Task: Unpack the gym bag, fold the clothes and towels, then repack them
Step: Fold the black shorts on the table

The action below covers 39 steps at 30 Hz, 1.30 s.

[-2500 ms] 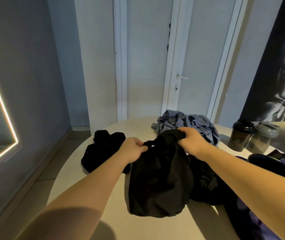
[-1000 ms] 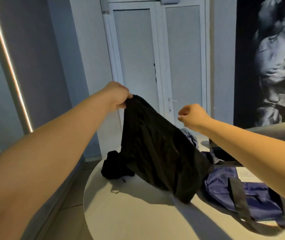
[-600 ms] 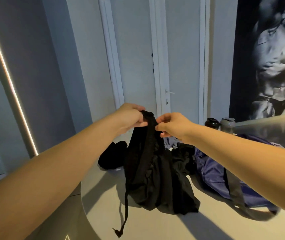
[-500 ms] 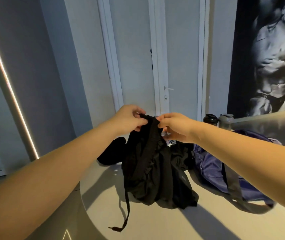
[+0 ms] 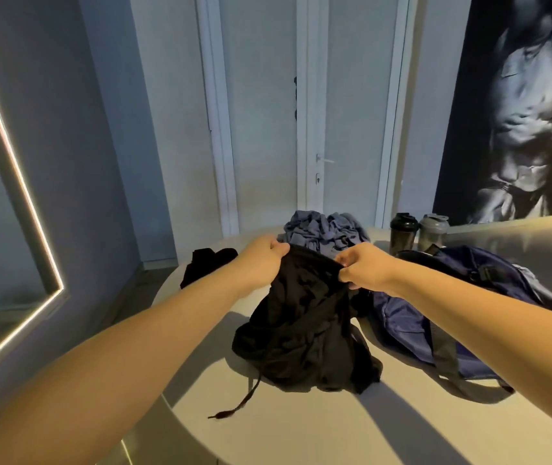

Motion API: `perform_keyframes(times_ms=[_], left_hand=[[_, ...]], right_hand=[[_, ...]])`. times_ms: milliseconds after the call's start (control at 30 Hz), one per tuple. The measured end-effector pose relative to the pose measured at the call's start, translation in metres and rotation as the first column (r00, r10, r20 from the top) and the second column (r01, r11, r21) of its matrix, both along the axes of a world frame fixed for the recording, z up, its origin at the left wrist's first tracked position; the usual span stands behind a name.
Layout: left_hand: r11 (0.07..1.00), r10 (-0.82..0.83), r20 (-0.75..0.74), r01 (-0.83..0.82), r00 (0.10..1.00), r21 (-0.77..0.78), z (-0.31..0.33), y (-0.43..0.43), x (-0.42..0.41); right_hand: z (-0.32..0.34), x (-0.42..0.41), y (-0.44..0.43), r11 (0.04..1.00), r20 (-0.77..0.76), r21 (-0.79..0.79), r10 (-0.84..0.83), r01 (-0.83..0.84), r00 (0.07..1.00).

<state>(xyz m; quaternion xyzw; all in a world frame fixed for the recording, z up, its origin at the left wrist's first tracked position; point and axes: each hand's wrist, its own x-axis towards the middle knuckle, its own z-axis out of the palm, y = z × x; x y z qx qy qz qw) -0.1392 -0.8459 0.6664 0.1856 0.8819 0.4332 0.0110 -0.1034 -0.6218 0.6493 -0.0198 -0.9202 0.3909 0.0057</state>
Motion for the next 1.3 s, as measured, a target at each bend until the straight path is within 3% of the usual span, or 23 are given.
perform_keyframes(times_ms=[133, 233, 333, 400, 533, 667, 767, 867, 1033, 1100, 1133, 1200, 1300], left_hand=[[0.888, 0.099, 0.317, -0.228, 0.943, 0.4, -0.001, -0.008, -0.016], [0.852, 0.14, 0.412, -0.322, 0.9, 0.412, -0.003, -0.015, -0.02], [0.853, 0.125, 0.4, -0.305, 0.908, 0.424, -0.005, -0.005, -0.019], [0.842, 0.109, 0.385, -0.291, 0.917, 0.455, -0.005, 0.007, -0.016], [0.777, 0.103, 0.442, -0.35, 0.891, 0.524, -0.004, 0.01, -0.016], [0.603, 0.075, 0.58, -0.5, 0.811, 0.621, -0.005, -0.005, -0.03], [0.567, 0.035, 0.608, -0.517, 0.793, 0.641, -0.01, -0.019, -0.031], [0.552, -0.027, 0.661, -0.54, 0.75, 0.636, -0.031, -0.046, -0.032], [0.663, -0.056, 0.701, -0.499, 0.711, 0.558, -0.084, -0.078, -0.024], [0.725, -0.03, 0.698, -0.465, 0.715, 0.507, -0.104, -0.081, -0.023], [0.755, -0.01, 0.69, -0.446, 0.724, 0.48, -0.111, -0.083, -0.023], [0.827, 0.097, 0.64, -0.42, 0.763, 0.374, -0.124, -0.084, -0.029], [0.927, 0.291, 0.32, -0.349, 0.902, 0.14, -0.125, -0.071, -0.028]], right_hand=[[-0.004, -0.003, 0.021, 0.981, 0.01, -0.001, -0.194, 0.194, 0.981], [0.0, 0.006, 0.018, 0.938, 0.153, -0.263, -0.189, 0.224, 0.97], [0.005, 0.015, -0.009, 0.898, 0.305, -0.428, 0.039, 0.101, 0.952], [0.001, 0.016, -0.028, 0.91, 0.348, -0.414, 0.153, 0.005, 0.925], [-0.019, 0.01, -0.043, 0.982, 0.291, -0.174, 0.115, -0.066, 0.95], [-0.033, 0.01, -0.036, 0.994, 0.317, -0.104, 0.067, -0.036, 0.946], [-0.036, 0.01, -0.028, 0.965, 0.275, -0.248, -0.012, 0.083, 0.961], [-0.034, 0.007, -0.01, 0.812, 0.245, -0.562, -0.015, 0.155, 0.969], [-0.036, 0.003, 0.001, 0.422, 0.218, -0.892, 0.091, 0.161, 0.972], [-0.041, 0.005, 0.0, 0.337, 0.219, -0.927, 0.132, 0.164, 0.967], [-0.043, 0.006, -0.002, 0.363, 0.227, -0.918, 0.149, 0.161, 0.962], [-0.043, 0.012, -0.01, 0.517, 0.252, -0.844, 0.146, 0.143, 0.957], [-0.043, 0.013, -0.021, 0.67, 0.259, -0.729, 0.084, 0.138, 0.962]])
